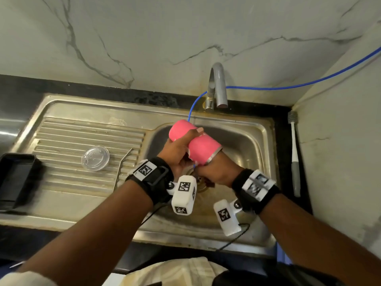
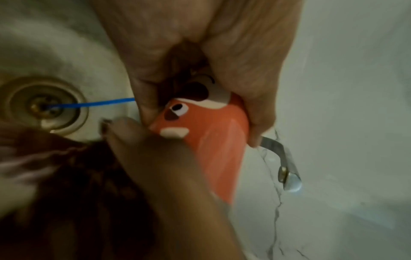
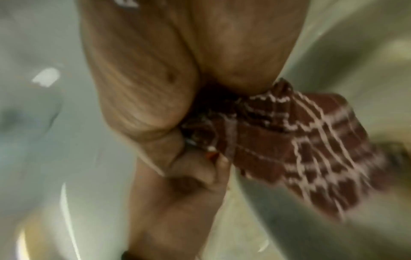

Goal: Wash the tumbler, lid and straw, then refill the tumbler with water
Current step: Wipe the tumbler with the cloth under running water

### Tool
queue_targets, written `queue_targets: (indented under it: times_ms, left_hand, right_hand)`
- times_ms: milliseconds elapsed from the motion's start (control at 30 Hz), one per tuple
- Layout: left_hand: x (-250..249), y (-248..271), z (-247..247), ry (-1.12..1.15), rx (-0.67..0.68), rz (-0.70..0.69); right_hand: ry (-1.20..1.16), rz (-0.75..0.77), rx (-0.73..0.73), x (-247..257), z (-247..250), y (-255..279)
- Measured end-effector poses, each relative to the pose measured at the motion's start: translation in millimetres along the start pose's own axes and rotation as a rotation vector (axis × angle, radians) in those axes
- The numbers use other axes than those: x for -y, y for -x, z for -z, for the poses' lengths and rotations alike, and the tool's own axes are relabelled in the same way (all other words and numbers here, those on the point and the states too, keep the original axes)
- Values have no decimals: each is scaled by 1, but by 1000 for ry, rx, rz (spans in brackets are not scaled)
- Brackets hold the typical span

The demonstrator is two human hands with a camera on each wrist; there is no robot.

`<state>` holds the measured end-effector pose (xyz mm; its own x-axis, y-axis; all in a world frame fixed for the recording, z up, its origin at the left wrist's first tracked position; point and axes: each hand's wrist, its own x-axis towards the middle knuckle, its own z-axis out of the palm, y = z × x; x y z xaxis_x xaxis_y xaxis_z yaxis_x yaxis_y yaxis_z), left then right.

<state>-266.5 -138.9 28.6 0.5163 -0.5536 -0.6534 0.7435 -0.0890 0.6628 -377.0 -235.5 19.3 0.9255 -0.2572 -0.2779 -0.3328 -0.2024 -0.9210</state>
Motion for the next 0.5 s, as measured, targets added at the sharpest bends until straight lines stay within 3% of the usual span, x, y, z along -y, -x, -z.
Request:
queue_targets:
  times_ms: [33, 67, 133, 333, 500]
  left_hand:
    - [-2, -2, 3, -21, 12, -39]
    - [-5, -3, 4, -25, 30, -62]
    - [-8, -10, 6, -28, 44, -82]
    - [-10, -12, 10, 50, -14, -29]
    - [-9, -14, 50, 250, 73, 37]
  right_hand:
    - [-264, -162, 72, 5, 3, 1]
    - [-437, -221, 119, 6, 6, 0]
    - [-537, -213, 145, 13, 10, 2]
    - [-252, -23, 54, 13, 20, 10]
    - [-173, 63, 26, 12, 43, 41]
